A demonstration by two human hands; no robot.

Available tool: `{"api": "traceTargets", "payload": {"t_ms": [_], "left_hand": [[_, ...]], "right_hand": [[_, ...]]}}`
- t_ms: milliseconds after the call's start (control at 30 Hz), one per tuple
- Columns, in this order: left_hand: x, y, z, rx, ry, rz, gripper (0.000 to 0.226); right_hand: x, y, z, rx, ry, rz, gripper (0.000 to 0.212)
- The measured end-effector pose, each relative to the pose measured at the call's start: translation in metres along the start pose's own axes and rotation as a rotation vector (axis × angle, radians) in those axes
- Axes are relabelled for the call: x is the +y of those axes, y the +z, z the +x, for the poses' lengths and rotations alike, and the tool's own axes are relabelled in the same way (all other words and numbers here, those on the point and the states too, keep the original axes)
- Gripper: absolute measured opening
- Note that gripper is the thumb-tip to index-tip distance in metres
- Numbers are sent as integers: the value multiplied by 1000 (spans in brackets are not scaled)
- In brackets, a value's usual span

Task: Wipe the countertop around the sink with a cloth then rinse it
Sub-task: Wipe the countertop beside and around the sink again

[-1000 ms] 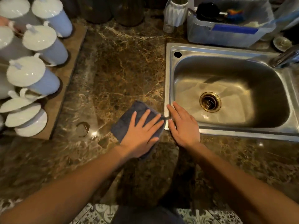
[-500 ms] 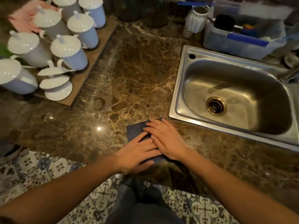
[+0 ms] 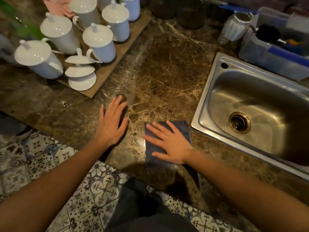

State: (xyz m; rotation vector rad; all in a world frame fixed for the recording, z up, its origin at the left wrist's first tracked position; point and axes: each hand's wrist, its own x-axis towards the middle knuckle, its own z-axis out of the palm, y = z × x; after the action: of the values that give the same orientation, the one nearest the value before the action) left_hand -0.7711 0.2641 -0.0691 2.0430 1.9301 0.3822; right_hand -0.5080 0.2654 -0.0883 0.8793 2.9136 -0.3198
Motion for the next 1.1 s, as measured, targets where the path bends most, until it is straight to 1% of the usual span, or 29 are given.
{"api": "traceTargets", "payload": {"t_ms": [100,200,300,367,433,600,733,800,900,1000,1100], "left_hand": [[-2,5,24,-58,-78,39,54],[-2,17,31,-68,-125,124,55],[-2,22,35,-77,-158,128,56],[-2,22,35,-76,-169,125,57],[-3,23,34,-47,-149,125,58],[-6,23,31,-42,-112,127,58],[-4,22,34,-57,-158,114,59],[-2,20,35,-43,-158,82,60],[-1,16,32,17,-137,16,59],[-1,17,29,44,-144,-19,56],[1,16,28,44,-128,14,55]], "right_hand": [[26,-10,29,51,240,13,63],[51,-17,56,79,368,40,61],[79,-25,86,108,501,41,58],[101,-31,107,109,558,46,57],[121,-38,126,110,578,55,56],[141,-42,147,99,586,38,56],[114,-39,135,97,548,25,60],[83,-34,119,87,464,52,65],[33,-21,79,38,284,79,73],[0,-9,24,-22,121,46,74],[-8,-6,-43,-73,66,39,73]]}}
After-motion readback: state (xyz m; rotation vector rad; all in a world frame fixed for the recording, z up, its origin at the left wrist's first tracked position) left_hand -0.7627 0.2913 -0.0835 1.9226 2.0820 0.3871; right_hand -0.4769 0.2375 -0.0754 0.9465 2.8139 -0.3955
